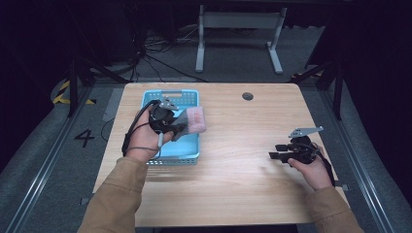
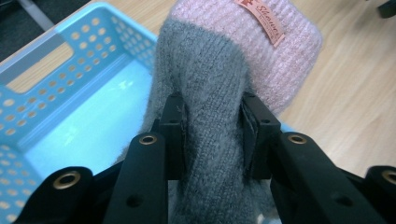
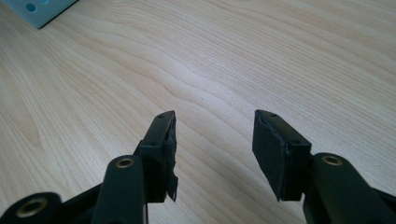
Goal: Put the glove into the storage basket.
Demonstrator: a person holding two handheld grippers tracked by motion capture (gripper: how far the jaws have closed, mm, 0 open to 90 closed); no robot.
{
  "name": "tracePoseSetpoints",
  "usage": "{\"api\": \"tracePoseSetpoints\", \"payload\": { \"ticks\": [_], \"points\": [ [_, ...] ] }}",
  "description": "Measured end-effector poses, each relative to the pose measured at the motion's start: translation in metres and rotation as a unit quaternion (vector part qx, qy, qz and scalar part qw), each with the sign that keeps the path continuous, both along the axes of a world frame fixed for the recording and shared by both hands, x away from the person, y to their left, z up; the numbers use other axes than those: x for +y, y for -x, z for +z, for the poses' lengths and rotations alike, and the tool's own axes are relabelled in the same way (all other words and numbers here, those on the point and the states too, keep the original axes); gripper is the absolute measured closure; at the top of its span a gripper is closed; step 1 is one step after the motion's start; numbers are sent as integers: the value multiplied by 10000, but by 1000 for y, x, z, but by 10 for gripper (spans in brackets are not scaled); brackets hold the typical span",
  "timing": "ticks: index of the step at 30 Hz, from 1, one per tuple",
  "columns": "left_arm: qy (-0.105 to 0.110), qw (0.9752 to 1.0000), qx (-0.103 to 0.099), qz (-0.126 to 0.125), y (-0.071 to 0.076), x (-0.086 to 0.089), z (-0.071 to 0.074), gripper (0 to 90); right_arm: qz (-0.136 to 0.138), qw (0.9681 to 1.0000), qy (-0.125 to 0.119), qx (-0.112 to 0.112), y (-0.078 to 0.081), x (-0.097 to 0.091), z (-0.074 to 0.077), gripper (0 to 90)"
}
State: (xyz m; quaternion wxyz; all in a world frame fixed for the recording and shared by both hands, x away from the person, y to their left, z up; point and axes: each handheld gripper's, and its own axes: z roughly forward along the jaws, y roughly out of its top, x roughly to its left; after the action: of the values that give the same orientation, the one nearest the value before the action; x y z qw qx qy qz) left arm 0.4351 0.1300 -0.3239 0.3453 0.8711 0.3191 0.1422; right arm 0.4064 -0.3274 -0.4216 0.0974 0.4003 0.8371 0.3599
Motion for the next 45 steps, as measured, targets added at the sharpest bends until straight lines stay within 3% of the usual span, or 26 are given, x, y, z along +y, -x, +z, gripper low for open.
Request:
{"api": "tracePoseSetpoints", "payload": {
  "ticks": [6, 15, 27, 29, 45],
  "points": [
    [-33, 9998, 89, 197, -15, 15, -12, 665, -26, 10000, -7, -34, 3, -2, 1, 503],
    [-108, 9997, 140, 195, -33, 23, -32, 664, -56, 10000, -69, -19, 10, -9, -1, 493],
    [-293, 9989, 348, 94, -48, 22, -61, 664, -66, 10000, -25, -21, 15, -10, -1, 488],
    [-402, 9984, 402, 13, -49, 19, -66, 663, -55, 10000, -15, -11, 15, -8, -1, 488],
    [-642, 9955, 696, -59, -60, 17, -84, 660, -76, 9999, 57, -32, 23, -9, -2, 482]
  ]
}}
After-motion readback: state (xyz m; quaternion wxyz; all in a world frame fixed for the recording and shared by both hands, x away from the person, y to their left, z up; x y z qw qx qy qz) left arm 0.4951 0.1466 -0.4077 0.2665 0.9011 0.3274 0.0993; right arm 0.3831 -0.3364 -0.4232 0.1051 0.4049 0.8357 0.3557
